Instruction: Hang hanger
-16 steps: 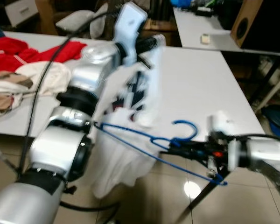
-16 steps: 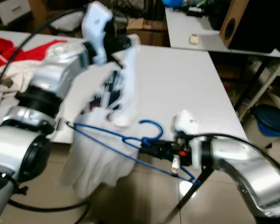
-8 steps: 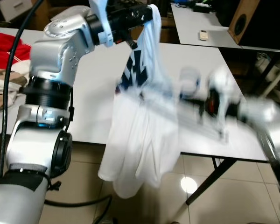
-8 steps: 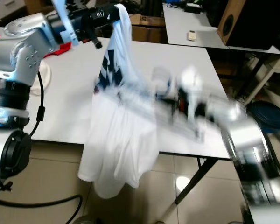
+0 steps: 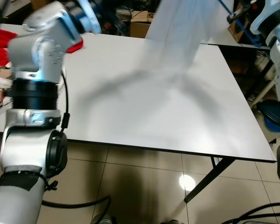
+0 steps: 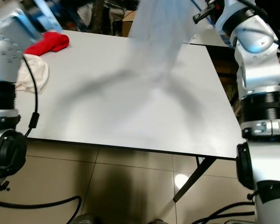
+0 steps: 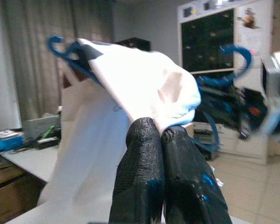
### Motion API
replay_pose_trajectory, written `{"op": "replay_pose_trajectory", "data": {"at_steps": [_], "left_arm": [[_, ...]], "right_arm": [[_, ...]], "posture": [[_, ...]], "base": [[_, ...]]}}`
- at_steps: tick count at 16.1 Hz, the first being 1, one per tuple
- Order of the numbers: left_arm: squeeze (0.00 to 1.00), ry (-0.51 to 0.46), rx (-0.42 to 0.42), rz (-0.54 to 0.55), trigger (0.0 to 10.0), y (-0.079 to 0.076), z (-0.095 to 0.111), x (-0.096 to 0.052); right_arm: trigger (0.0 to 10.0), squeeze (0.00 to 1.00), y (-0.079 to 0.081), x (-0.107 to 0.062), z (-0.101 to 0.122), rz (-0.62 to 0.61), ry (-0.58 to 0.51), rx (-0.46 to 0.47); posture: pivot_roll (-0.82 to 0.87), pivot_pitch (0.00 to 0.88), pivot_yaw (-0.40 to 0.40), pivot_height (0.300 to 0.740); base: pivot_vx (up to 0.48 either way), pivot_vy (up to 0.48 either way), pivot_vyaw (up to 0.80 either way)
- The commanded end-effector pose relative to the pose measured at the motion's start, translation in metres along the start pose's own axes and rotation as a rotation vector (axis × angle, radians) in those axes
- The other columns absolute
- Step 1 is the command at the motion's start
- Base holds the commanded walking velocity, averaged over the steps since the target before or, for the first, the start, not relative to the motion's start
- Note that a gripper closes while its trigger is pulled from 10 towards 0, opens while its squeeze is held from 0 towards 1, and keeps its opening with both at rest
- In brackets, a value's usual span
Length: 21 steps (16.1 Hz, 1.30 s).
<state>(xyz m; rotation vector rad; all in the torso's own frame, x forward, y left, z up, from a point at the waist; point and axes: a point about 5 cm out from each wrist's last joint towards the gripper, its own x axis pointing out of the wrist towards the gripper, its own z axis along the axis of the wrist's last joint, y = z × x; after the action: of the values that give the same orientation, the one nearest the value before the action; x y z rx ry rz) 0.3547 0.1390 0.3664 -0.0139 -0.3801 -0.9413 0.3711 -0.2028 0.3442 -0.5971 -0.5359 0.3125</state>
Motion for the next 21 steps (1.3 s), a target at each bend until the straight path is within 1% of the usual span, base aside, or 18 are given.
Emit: {"op": "replay_pose_trajectory", "data": {"at_steps": [1,2,4,5,6,7,9,10,11,12,13,14,16,17,18,19,20,21], "left_arm": [[0.00,0.023,-0.031,0.040,0.0,0.002,-0.011,-0.007],[0.00,0.043,-0.051,0.062,0.1,0.000,-0.020,-0.008],[0.00,0.156,-0.087,0.149,2.2,-0.008,-0.061,-0.007],[0.00,0.231,-0.117,0.236,0.7,-0.010,-0.089,-0.007],[0.00,0.257,-0.139,0.276,0.2,-0.012,-0.101,-0.007],[0.00,0.319,-0.143,0.365,0.0,-0.013,-0.126,-0.008],[0.00,0.368,-0.119,0.424,0.0,-0.013,-0.144,-0.006],[0.00,0.386,-0.100,0.453,0.0,-0.010,-0.148,-0.005],[0.00,0.407,-0.076,0.504,0.0,-0.003,-0.152,-0.006],[0.00,0.413,-0.065,0.564,0.0,0.006,-0.155,-0.009],[0.00,0.440,-0.042,0.612,0.0,0.012,-0.159,-0.015],[0.00,0.465,-0.019,0.633,0.0,0.017,-0.164,-0.021],[0.00,0.554,0.021,0.596,0.0,0.017,-0.179,-0.036],[0.00,0.617,0.049,0.547,0.7,0.016,-0.187,-0.048],[0.00,0.646,0.064,0.526,1.4,0.015,-0.192,-0.053],[0.00,0.699,0.061,0.483,10.0,0.013,-0.201,-0.064],[0.75,0.693,0.012,0.410,10.0,0.007,-0.205,-0.068],[1.00,0.676,0.002,0.360,10.0,0.003,-0.204,-0.072]], "right_arm": [[10.0,0.00,0.013,-0.006,-0.013,0.082,0.019,0.013],[10.0,0.00,0.031,-0.012,-0.026,0.189,0.045,0.009],[10.0,0.00,0.084,-0.048,-0.055,0.493,0.141,0.058],[10.0,0.00,0.106,-0.073,-0.065,0.635,0.197,0.077],[10.0,0.00,0.113,-0.084,-0.067,0.692,0.216,0.087],[10.0,0.00,0.123,-0.105,-0.068,0.790,0.243,0.129],[10.0,0.00,0.121,-0.125,-0.064,0.875,0.277,0.144],[10.0,0.00,0.118,-0.133,-0.060,0.918,0.292,0.144],[10.0,0.00,0.116,-0.143,-0.055,0.969,0.306,0.160],[10.0,0.00,0.113,-0.152,-0.049,1.015,0.316,0.180],[10.0,0.00,0.110,-0.159,-0.044,1.043,0.322,0.196],[10.0,0.00,0.105,-0.164,-0.039,1.051,0.325,0.208],[10.0,0.00,0.090,-0.169,-0.031,1.024,0.338,0.223],[10.0,0.00,0.079,-0.171,-0.032,0.970,0.368,0.223],[10.0,0.00,0.073,-0.173,-0.032,0.947,0.382,0.221],[10.0,0.00,0.062,-0.176,-0.032,0.868,0.407,0.224],[10.0,0.00,0.058,-0.176,-0.034,0.807,0.424,0.232],[10.0,0.00,0.060,-0.174,-0.037,0.727,0.444,0.266]], "posture": [[0.00,0.000,-0.034,0.740],[0.00,0.000,-0.034,0.740],[0.00,0.000,-0.029,0.740],[-0.01,0.000,-0.027,0.740],[-0.01,0.000,-0.027,0.740],[-0.02,0.000,-0.021,0.740],[-0.03,0.000,-0.011,0.740],[-0.03,0.000,-0.011,0.740],[-0.04,0.000,-0.007,0.740],[-0.04,0.000,-0.006,0.740],[-0.04,0.000,-0.004,0.740],[-0.04,0.000,-0.001,0.740],[-0.05,0.000,0.006,0.740],[-0.04,0.000,0.010,0.740],[-0.04,0.000,0.011,0.740],[-0.04,0.000,0.011,0.740],[-0.04,0.000,0.012,0.740],[-0.05,0.000,0.020,0.740]], "base": [[0.000,0.000,0.00],[0.000,0.000,0.00],[0.000,0.000,0.00],[0.000,0.000,0.00],[0.000,0.000,0.00],[0.000,0.000,0.00],[0.000,0.000,0.00],[0.000,0.000,0.00],[0.000,0.000,0.00],[0.000,0.000,0.00],[0.000,0.000,0.00],[0.000,0.000,0.00],[0.000,0.000,0.00],[0.000,0.000,0.00],[0.000,0.000,0.00],[0.000,0.000,0.00],[0.000,0.000,0.00],[0.000,0.000,0.00]]}}
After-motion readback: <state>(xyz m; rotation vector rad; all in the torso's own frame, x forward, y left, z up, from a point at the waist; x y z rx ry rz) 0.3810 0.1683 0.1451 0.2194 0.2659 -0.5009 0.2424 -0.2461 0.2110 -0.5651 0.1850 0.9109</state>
